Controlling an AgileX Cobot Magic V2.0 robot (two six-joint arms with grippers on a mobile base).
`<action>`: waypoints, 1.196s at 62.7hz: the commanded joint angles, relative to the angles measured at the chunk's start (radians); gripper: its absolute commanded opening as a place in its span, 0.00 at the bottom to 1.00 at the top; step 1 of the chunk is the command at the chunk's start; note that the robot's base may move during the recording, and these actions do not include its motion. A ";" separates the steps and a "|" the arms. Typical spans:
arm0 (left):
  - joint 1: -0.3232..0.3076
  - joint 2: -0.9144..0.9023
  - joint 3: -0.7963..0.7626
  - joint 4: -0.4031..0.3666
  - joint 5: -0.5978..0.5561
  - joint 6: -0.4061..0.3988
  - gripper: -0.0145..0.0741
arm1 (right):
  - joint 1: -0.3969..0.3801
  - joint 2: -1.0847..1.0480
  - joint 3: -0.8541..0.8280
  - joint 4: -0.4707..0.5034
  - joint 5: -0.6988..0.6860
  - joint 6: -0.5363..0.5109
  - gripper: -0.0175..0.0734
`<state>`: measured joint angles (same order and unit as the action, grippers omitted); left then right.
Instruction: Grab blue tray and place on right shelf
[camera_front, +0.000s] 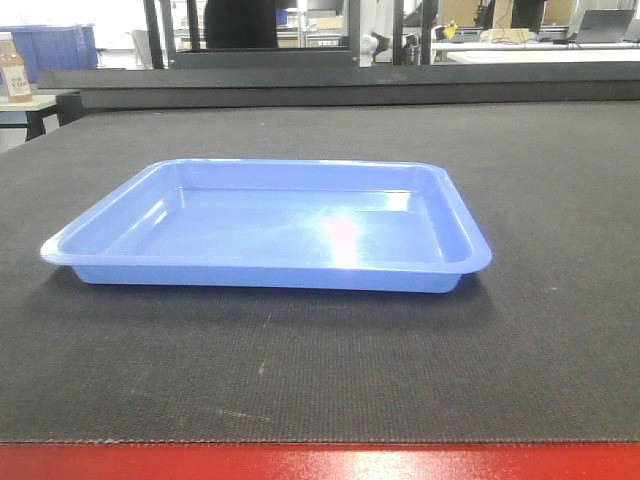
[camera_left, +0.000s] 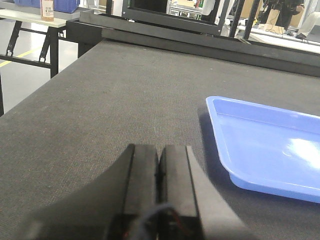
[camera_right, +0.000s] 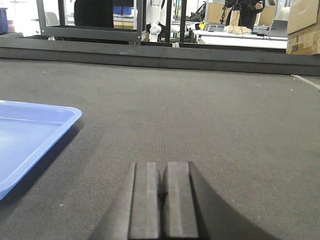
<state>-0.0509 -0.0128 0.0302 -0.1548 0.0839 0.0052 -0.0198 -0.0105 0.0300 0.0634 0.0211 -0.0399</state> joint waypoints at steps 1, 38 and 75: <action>-0.001 -0.013 0.029 -0.010 -0.084 0.001 0.11 | 0.002 -0.020 -0.023 0.000 -0.087 -0.007 0.25; -0.001 -0.013 0.029 -0.010 -0.093 0.001 0.11 | 0.002 -0.020 -0.024 0.000 -0.122 -0.007 0.25; -0.003 0.407 -0.690 0.092 0.338 0.004 0.45 | 0.002 0.250 -0.546 0.046 0.133 0.016 0.73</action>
<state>-0.0509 0.3012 -0.5669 -0.0577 0.4369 0.0071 -0.0198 0.1430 -0.4364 0.1075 0.2040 -0.0283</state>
